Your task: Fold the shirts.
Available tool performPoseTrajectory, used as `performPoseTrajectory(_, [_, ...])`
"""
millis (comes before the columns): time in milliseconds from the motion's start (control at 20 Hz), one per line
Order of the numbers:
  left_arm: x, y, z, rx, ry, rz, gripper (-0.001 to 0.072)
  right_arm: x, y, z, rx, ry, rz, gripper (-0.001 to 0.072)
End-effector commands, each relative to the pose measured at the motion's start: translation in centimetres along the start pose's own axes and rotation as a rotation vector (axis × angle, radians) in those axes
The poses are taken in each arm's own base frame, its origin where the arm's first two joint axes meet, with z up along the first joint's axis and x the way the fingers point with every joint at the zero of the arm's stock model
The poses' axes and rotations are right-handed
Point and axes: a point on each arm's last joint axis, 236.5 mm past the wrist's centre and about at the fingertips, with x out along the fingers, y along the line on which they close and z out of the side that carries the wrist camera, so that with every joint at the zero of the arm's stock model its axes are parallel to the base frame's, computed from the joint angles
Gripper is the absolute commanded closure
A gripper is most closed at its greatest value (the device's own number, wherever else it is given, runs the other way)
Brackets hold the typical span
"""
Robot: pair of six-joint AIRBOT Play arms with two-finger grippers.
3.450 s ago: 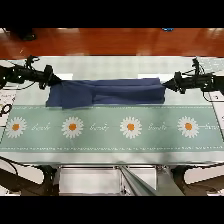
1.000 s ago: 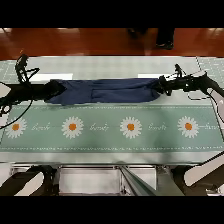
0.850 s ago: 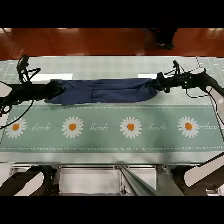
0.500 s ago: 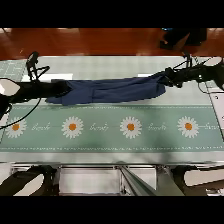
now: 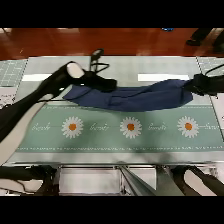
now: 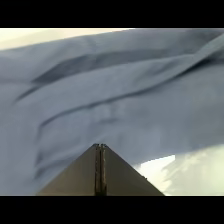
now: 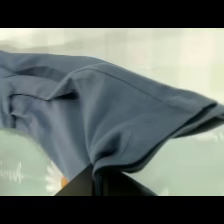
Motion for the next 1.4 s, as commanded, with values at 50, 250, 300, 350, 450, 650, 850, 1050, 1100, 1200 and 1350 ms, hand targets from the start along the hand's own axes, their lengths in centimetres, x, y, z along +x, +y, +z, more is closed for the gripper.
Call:
performPoseTrajectory(50, [9.1, -6.0, -4.3, 0.038, 0.293, -0.087, 0.0678, -4.6, 2.0, -2.5, -0.042, -0.077, -0.021, 0.0692])
performPoseTrajectory(250, [13.2, -10.1, -9.1, 0.052, 0.440, -0.125, 0.0678, -6.5, 3.6, -3.0, -0.062, -0.130, -0.017, 0.0692])
performPoseTrajectory(300, [13.7, -11.4, -10.2, 0.055, 0.460, -0.152, 0.0678, -6.5, 3.9, -3.2, -0.062, -0.125, -0.006, 0.0692])
performPoseTrajectory(350, [14.0, -13.1, -11.5, 0.067, 0.484, -0.183, 0.0678, -6.5, 4.2, -3.3, -0.060, -0.120, 0.007, 0.0691])
performPoseTrajectory(450, [14.4, -15.1, -13.4, 0.100, 0.503, -0.201, 0.0678, -6.5, 4.8, -3.2, -0.059, -0.124, 0.030, 0.0690])
performPoseTrajectory(650, [12.9, -15.6, -11.4, 0.119, 0.480, -0.218, 0.0678, -6.6, 6.3, -2.7, -0.050, -0.147, 0.096, 0.0690])
performPoseTrajectory(850, [5.9, -9.2, -3.2, 0.124, 0.352, -0.114, 0.0677, -7.3, 10.0, -0.3, -0.015, -0.233, 0.277, 0.0690])
performPoseTrajectory(1050, [-5.4, -0.8, 3.1, 0.060, 0.152, 0.070, 0.0677, -4.4, 13.7, 0.4, -0.038, -0.189, 0.391, 0.0690])
performPoseTrajectory(1100, [-8.8, 1.0, 3.8, 0.034, 0.094, 0.111, 0.0677, -2.8, 15.0, 0.1, -0.054, -0.154, 0.413, 0.0690])
performPoseTrajectory(1200, [-15.1, 4.0, 4.1, 0.006, -0.025, 0.178, 0.0677, 1.4, 17.7, -0.5, -0.071, -0.096, 0.447, 0.0690])
performPoseTrajectory(1350, [-23.0, 8.2, 2.1, -0.082, -0.189, 0.277, 0.0677, 7.6, 21.0, -1.2, -0.088, -0.010, 0.465, 0.0690])
